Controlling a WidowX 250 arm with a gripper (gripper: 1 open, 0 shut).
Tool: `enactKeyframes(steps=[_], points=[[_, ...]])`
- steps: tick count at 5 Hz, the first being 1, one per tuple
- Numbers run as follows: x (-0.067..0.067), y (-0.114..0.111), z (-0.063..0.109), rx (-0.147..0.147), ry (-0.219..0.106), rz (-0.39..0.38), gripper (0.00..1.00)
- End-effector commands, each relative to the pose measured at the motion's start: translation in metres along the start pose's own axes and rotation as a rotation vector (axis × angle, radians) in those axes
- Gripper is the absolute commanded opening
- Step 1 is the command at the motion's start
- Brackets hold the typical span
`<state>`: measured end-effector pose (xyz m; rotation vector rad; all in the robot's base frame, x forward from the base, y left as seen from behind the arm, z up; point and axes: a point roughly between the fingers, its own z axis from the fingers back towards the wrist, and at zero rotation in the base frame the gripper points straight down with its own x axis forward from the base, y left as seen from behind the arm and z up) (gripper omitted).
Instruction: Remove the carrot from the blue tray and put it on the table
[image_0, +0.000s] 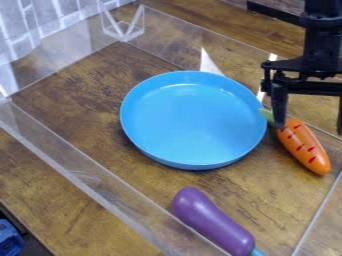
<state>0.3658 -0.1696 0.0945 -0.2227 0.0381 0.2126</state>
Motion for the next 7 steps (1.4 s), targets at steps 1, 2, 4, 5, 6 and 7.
enactKeyframes(steps=[1,2,4,5,6,7], points=[[0.004,-0.016,0.024,-0.036,-0.057,-0.050,1.00],[0.002,-0.011,0.030,-0.022,-0.047,-0.074,1.00],[0.004,-0.009,0.027,-0.006,-0.031,-0.100,1.00],[0.004,-0.007,0.024,0.008,-0.016,-0.113,1.00],[0.008,-0.007,0.022,0.012,-0.014,-0.124,1.00],[0.009,-0.005,0.020,0.020,-0.007,-0.135,1.00]])
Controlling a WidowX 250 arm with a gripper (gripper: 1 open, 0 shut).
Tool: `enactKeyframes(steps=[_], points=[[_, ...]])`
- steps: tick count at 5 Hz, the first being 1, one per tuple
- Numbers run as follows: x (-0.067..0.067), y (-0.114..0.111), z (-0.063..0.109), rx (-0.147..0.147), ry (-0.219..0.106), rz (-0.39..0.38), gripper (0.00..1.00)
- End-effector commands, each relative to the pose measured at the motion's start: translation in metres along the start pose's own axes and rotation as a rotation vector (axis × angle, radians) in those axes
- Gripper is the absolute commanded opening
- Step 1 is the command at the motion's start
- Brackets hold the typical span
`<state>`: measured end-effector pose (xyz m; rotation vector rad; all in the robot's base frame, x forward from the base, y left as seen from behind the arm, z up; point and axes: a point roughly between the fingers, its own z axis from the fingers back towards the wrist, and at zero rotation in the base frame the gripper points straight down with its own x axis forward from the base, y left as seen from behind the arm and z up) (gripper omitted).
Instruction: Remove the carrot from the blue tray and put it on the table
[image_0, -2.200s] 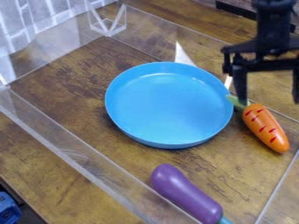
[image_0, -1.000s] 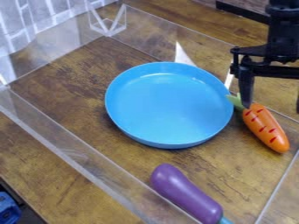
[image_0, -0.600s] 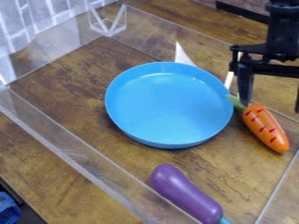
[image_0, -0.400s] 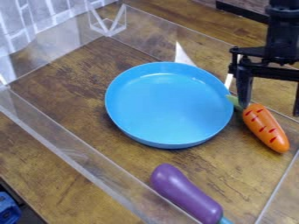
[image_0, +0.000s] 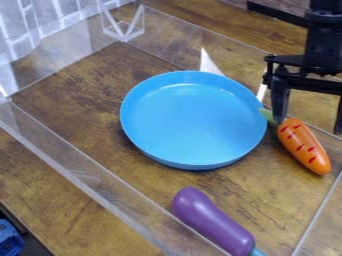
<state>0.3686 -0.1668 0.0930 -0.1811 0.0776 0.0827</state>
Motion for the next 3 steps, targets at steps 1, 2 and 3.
enactKeyframes(steps=[1,2,3], points=[[0.007,-0.007,0.011,-0.036,-0.058,0.026,1.00],[0.009,-0.010,-0.002,-0.056,-0.068,0.065,1.00],[0.010,-0.011,-0.015,-0.072,-0.074,0.089,1.00]])
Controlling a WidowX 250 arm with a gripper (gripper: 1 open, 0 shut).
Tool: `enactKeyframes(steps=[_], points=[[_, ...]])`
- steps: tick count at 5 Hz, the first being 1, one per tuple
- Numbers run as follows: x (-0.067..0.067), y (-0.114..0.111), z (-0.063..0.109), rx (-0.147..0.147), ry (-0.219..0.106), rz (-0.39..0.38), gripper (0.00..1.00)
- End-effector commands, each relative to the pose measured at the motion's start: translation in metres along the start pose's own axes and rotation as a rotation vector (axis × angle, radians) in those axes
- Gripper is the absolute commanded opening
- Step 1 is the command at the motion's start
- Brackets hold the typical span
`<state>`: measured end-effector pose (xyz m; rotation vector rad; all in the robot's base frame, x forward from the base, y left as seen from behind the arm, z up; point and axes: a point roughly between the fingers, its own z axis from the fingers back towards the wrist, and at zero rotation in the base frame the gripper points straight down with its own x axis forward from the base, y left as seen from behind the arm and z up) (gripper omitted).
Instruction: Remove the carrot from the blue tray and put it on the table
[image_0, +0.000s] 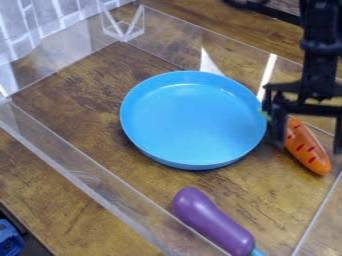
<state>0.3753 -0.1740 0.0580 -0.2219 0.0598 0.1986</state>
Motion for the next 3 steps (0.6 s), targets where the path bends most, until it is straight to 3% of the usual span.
enactKeyframes(steps=[1,3], points=[[0.002,-0.009,0.004,-0.049,-0.058,0.026,1.00],[0.004,-0.007,-0.008,-0.063,-0.060,0.076,1.00]])
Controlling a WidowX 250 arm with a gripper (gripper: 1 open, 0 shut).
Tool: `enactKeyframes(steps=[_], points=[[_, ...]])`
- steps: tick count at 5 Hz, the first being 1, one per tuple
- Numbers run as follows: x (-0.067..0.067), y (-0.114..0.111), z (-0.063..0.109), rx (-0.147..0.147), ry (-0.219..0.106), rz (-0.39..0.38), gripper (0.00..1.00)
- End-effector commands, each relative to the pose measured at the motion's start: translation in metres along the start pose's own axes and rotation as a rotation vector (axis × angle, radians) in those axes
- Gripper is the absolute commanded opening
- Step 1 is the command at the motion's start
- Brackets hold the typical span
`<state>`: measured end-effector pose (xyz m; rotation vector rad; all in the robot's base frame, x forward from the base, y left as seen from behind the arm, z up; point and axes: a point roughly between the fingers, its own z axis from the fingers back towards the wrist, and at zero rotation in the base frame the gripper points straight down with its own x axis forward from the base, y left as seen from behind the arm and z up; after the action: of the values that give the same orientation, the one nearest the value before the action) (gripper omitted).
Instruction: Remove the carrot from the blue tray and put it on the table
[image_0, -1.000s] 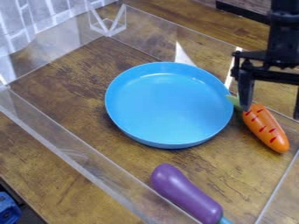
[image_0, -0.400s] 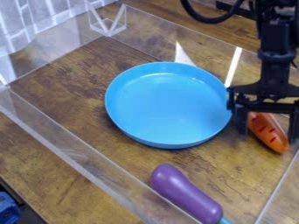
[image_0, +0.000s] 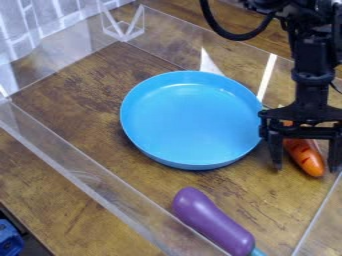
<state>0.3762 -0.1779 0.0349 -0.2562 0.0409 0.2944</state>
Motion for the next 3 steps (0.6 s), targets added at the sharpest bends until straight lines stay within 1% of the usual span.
enactKeyframes(steps=[1,2,3], points=[[0.0039,-0.0058,0.0101,-0.028,-0.033,-0.001,1.00],[0.0061,-0.0036,0.0059,-0.028,-0.032,0.010,0.00],[0.0055,-0.0031,0.0099,-0.022,-0.029,-0.004,0.00]])
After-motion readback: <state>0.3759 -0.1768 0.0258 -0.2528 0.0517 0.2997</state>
